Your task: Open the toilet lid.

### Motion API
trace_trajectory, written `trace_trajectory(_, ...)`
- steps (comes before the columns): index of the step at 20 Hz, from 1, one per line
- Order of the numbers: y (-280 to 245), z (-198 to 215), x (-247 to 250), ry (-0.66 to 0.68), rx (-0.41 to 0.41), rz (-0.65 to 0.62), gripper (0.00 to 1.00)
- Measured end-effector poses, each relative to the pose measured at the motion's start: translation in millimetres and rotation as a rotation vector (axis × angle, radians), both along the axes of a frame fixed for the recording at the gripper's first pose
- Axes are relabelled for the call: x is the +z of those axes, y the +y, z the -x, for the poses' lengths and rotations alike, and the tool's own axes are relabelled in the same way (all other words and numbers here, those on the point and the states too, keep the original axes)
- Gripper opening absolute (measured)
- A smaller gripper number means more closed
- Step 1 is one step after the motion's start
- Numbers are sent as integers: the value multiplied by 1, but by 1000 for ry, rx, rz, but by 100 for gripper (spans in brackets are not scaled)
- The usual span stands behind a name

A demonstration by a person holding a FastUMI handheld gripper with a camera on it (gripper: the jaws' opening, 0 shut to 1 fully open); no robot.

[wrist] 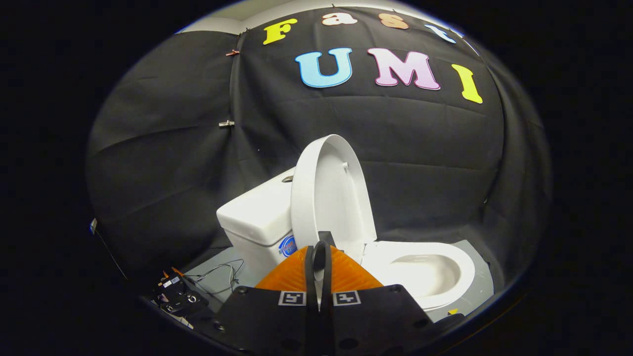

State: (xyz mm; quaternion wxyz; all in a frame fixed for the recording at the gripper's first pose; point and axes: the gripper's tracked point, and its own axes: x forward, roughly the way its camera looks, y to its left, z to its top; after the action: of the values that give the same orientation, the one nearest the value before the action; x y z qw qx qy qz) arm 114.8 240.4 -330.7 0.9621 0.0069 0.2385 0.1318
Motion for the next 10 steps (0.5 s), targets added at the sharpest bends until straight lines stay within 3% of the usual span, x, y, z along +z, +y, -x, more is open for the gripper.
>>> trace_trajectory(7,3,4,3,18,25,-9,10)
trace_trajectory(8,5,8,5,25,38,-16,17)
trace_trajectory(9,8,7,5,27,46,-21,19)
trace_trajectory(10,6,7,10,13,41,-18,35)
